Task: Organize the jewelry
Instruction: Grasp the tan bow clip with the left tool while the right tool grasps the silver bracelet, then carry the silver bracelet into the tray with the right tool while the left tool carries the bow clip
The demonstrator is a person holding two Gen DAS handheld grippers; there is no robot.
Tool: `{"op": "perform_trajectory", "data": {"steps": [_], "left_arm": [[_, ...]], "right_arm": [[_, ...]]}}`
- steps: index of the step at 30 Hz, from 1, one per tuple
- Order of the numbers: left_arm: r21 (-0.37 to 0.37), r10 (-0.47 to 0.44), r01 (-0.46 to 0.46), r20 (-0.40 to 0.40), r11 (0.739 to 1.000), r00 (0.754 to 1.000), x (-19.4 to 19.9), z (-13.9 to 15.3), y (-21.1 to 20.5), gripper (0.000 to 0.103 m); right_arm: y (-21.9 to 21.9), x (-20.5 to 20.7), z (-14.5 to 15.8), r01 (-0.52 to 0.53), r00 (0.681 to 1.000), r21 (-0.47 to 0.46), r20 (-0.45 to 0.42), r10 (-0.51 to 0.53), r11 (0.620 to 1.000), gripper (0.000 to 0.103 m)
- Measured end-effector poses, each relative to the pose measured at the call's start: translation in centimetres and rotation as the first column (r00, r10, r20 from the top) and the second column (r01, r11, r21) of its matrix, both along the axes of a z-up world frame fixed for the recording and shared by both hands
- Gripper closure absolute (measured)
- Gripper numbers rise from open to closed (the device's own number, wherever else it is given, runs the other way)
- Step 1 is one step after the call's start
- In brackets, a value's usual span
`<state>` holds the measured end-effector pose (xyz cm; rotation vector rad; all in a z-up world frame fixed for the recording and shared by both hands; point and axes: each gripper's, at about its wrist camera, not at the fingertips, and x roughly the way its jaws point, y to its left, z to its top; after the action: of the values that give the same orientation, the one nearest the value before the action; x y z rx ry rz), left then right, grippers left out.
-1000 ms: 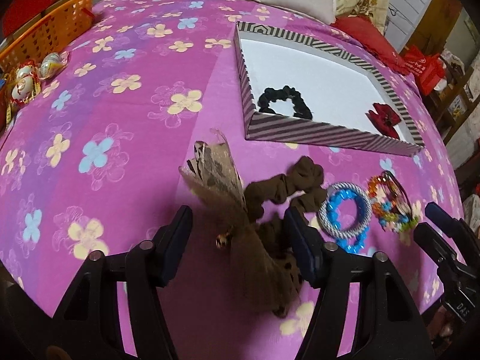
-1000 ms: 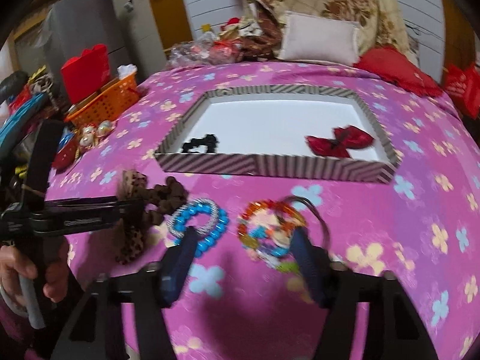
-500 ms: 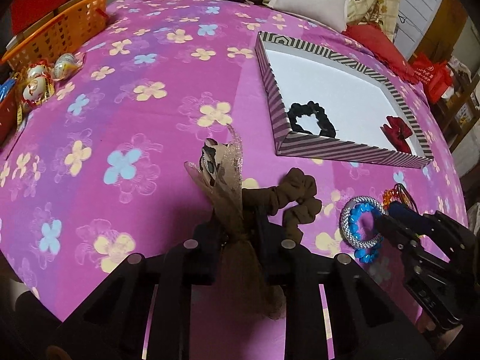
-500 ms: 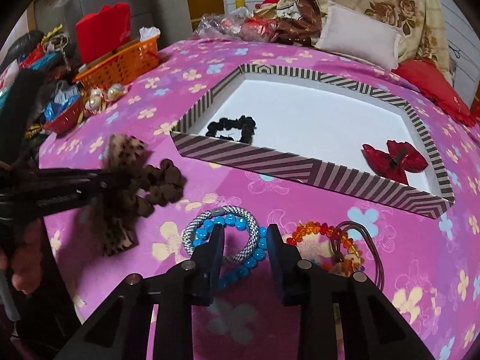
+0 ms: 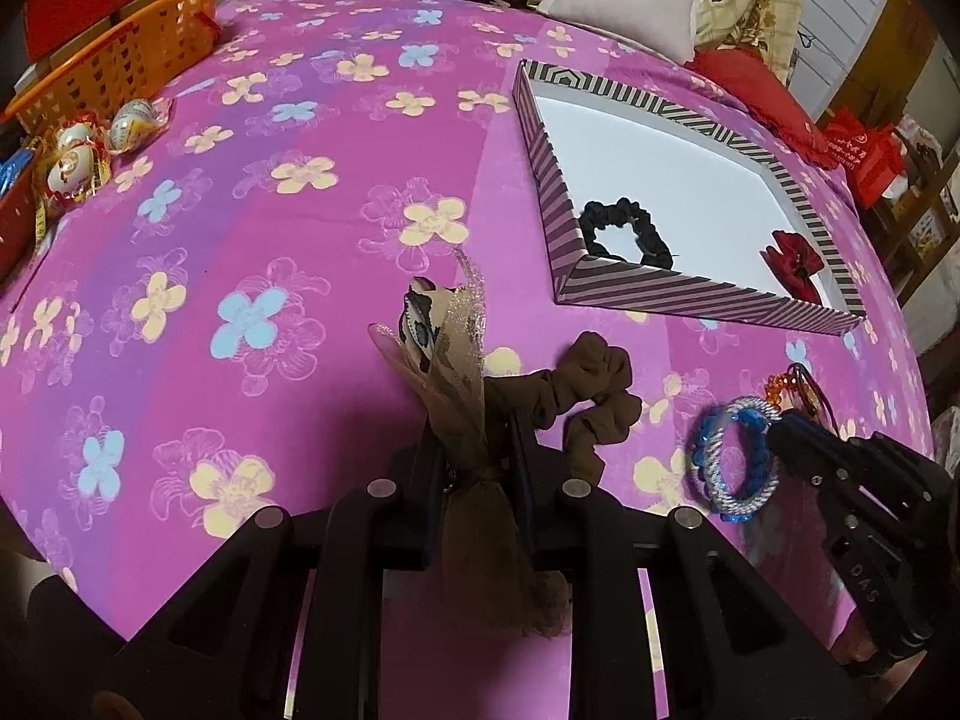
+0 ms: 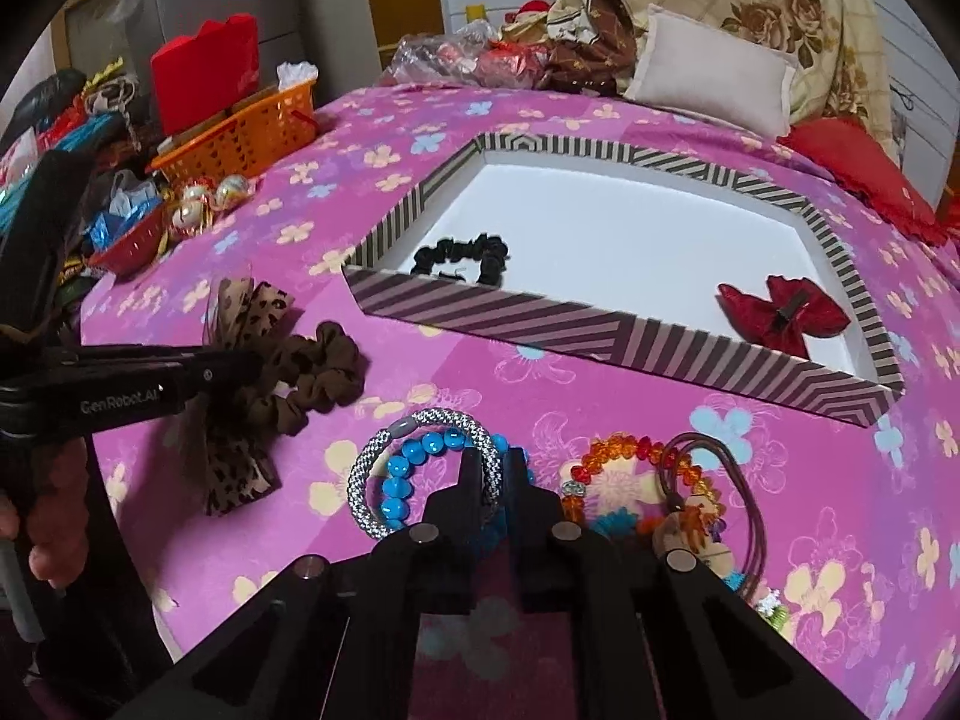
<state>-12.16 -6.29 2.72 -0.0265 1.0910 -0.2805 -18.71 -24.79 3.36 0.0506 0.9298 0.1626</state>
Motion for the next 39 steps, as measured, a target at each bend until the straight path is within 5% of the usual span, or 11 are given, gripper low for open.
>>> {"op": "perform_trajectory", "data": {"steps": [23, 39], "left_arm": [[0.023, -0.016, 0.014, 0.079, 1.0, 0.997, -1.9, 3.3, -0.8, 0.084], [-0.047, -0.066, 0.07, 0.081, 0.996, 0.994, -2.4, 5.8, -1.8, 0.085]], "right_arm": [[-2.2, -2.4, 3.1, 0.056, 0.995, 0.026, 0.076, -0.058, 0.998, 0.096], [-3.6, -3.2, 3.5, 0.086, 0.992, 0.044, 0.089, -0.09, 0.995, 0.096]]}}
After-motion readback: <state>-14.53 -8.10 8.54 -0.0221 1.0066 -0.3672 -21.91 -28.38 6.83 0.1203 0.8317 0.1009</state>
